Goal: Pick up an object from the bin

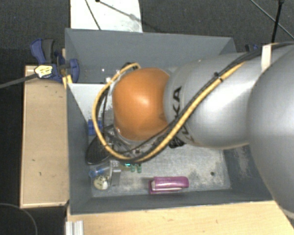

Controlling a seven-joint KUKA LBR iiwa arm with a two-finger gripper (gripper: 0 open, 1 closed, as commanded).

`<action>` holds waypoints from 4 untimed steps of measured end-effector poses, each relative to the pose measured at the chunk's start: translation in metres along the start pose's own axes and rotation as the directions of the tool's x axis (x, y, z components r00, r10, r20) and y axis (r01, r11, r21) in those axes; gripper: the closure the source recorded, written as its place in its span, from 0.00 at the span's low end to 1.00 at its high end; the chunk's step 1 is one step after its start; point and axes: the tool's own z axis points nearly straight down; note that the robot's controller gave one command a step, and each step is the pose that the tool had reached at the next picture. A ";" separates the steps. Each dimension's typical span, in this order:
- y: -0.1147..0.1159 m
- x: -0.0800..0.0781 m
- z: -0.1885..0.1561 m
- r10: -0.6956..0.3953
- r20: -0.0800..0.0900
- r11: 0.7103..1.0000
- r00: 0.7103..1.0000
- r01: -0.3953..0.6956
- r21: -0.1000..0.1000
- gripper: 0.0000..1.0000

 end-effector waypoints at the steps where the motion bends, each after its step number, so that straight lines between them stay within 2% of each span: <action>1: -0.030 -0.069 0.104 -0.148 0.016 0.989 0.989 0.148 -0.001 0.00; 2: -0.028 -0.064 0.106 -0.146 0.002 0.989 0.989 0.146 -0.001 1.00; 3: -0.031 -0.057 0.110 -0.145 -0.026 0.989 0.989 0.145 0.007 0.00; 4: -0.011 0.003 0.111 -0.125 0.009 0.992 0.992 0.125 -0.001 0.00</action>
Offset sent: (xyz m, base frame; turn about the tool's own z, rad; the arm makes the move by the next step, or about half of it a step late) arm 0.0636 -0.0285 -0.1069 -0.1517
